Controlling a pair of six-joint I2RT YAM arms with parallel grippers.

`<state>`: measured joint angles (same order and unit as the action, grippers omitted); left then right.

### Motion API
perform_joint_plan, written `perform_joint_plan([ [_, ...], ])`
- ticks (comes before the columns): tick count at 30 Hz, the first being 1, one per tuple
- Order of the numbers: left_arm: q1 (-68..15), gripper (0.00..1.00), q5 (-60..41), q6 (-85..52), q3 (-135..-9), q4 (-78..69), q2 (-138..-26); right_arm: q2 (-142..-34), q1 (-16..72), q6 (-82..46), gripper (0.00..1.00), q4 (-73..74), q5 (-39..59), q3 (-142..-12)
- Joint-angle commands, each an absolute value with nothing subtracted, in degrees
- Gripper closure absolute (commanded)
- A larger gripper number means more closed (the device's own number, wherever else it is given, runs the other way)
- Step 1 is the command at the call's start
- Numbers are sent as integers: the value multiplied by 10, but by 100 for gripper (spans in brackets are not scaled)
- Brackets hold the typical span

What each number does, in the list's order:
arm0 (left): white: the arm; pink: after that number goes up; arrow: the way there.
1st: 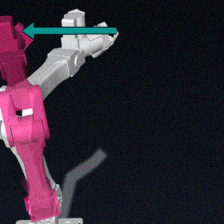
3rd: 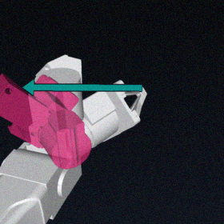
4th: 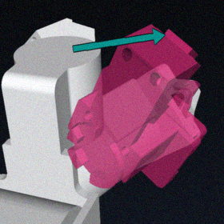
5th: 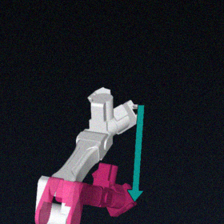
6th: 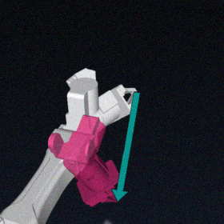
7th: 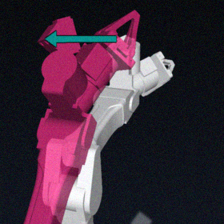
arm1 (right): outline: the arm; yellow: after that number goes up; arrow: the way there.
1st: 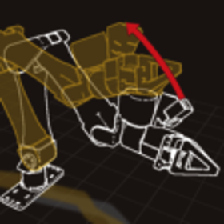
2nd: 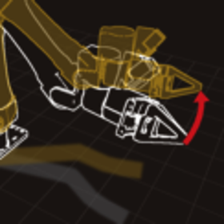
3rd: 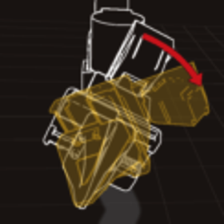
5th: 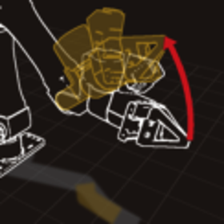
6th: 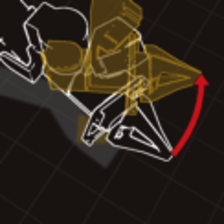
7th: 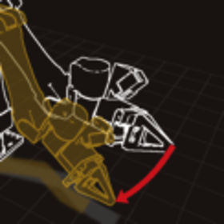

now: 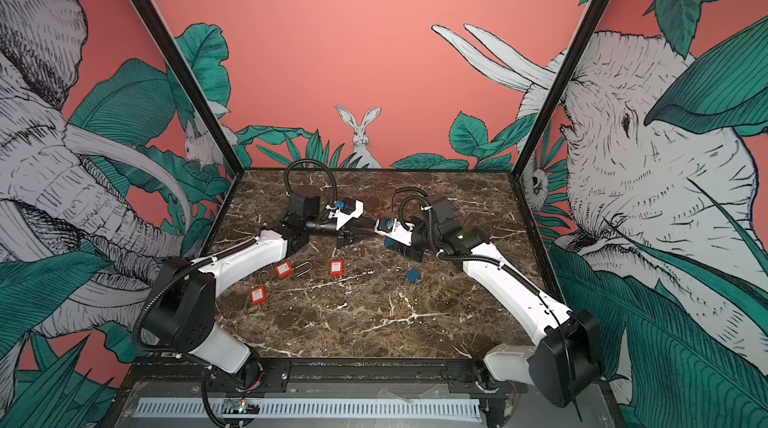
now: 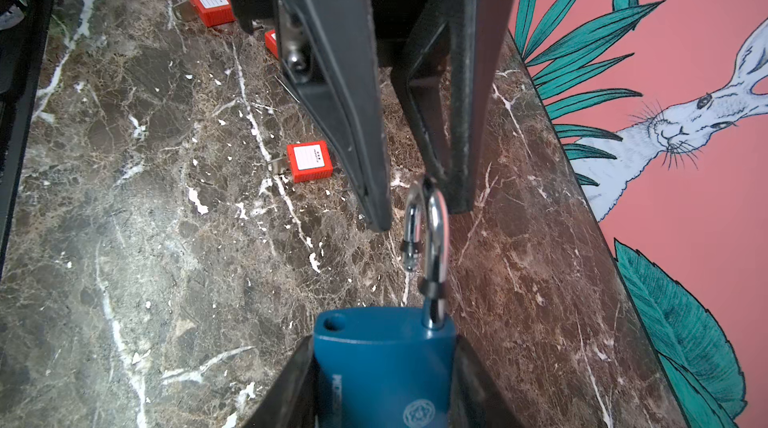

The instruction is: Lock with the key

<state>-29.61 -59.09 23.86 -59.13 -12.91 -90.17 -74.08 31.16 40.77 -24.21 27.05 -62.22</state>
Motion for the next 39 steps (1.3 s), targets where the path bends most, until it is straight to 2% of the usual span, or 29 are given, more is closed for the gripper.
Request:
perform_joint_plan([
  [1, -301, 69, -600, 249, -608, -117, -899, -734, 318, 418, 85, -205, 282, -641],
  [12, -303, 85, -614, 243, -610, -116, -905, -737, 325, 419, 86, -202, 278, -638],
  [16, -303, 94, -619, 239, -613, -114, -908, -739, 326, 417, 85, -199, 275, -639],
  [18, -303, 100, -628, 224, -616, -118, -911, -743, 327, 414, 74, -198, 277, -639],
  [19, -303, 100, -631, 220, -619, -119, -913, -745, 327, 414, 64, -196, 276, -638],
  [21, -303, 100, -641, 209, -624, -126, -916, -744, 326, 430, 54, -191, 280, -632],
  [24, -303, 100, -648, 173, -626, -164, -918, -739, 327, 430, 31, -187, 290, -631],
  [26, -303, 100, -647, 159, -622, -187, -918, -738, 326, 433, 25, -198, 299, -639],
  [34, -303, 100, -662, 95, -603, -293, -931, -708, 305, 445, 26, -275, 281, -646],
  [39, -303, 100, -667, 49, -584, -387, -938, -695, 265, 430, 30, -335, 307, -657],
])
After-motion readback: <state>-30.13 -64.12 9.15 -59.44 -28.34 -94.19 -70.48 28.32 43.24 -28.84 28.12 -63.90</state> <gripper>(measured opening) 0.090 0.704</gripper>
